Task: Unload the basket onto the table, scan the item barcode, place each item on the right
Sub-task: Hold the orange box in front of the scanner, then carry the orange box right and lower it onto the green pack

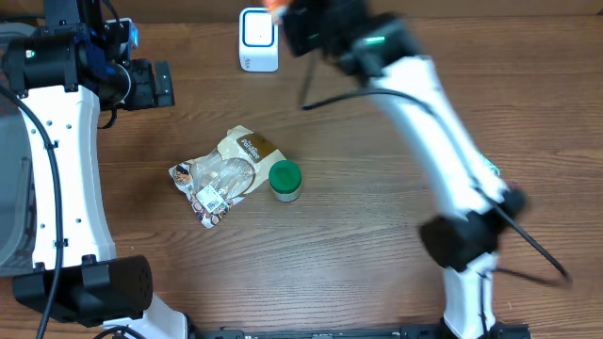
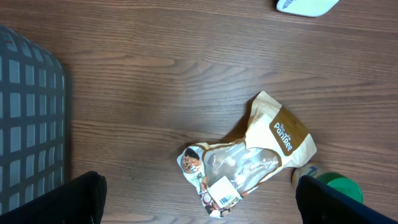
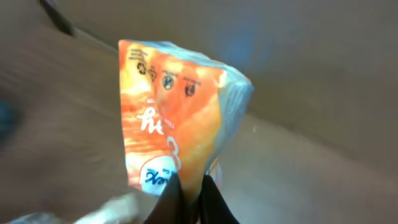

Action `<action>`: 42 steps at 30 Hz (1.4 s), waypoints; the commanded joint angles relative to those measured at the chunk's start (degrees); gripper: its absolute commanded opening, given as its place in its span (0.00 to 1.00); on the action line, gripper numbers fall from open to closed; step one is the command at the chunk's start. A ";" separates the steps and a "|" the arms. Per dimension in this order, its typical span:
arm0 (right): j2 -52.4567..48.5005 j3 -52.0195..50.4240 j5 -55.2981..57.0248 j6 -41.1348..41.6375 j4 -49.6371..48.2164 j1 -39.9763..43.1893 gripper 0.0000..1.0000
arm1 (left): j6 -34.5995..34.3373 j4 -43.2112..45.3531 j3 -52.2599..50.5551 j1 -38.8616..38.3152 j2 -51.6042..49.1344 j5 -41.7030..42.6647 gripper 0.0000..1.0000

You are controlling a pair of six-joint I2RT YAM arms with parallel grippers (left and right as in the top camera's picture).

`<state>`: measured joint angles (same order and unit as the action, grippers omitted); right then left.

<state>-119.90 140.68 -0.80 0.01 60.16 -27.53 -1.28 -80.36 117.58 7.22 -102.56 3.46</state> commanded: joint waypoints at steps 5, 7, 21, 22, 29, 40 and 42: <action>4.61 0.20 -11.26 14.99 20.28 11.69 0.04 | 0.92 0.02 -0.11 -0.11 -0.44 0.44 1.00; 4.20 -0.76 -10.62 14.97 24.74 14.40 0.04 | 0.92 0.02 -0.11 -0.11 -0.44 0.44 1.00; 4.00 -31.71 -6.12 14.99 19.43 27.74 0.04 | 0.92 0.02 -0.11 -0.11 -0.44 0.44 1.00; 4.00 -34.05 -6.12 14.99 18.34 28.57 0.04 | 0.92 0.02 -0.11 -0.11 -0.44 0.44 1.00; 4.00 -44.94 -6.14 14.99 12.20 33.20 0.04 | 0.92 0.02 -0.11 -0.11 -0.44 0.44 1.00; 4.09 -50.18 -7.28 14.67 4.87 33.88 0.50 | 0.92 0.02 -0.11 -0.11 -0.44 0.44 1.00; 4.09 -48.13 -10.36 11.41 6.45 33.86 0.50 | 0.92 0.02 -0.11 -0.11 -0.44 0.44 1.00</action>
<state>-116.01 90.35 -7.86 14.35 65.71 6.33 -1.28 -80.38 117.58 7.22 -102.56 3.46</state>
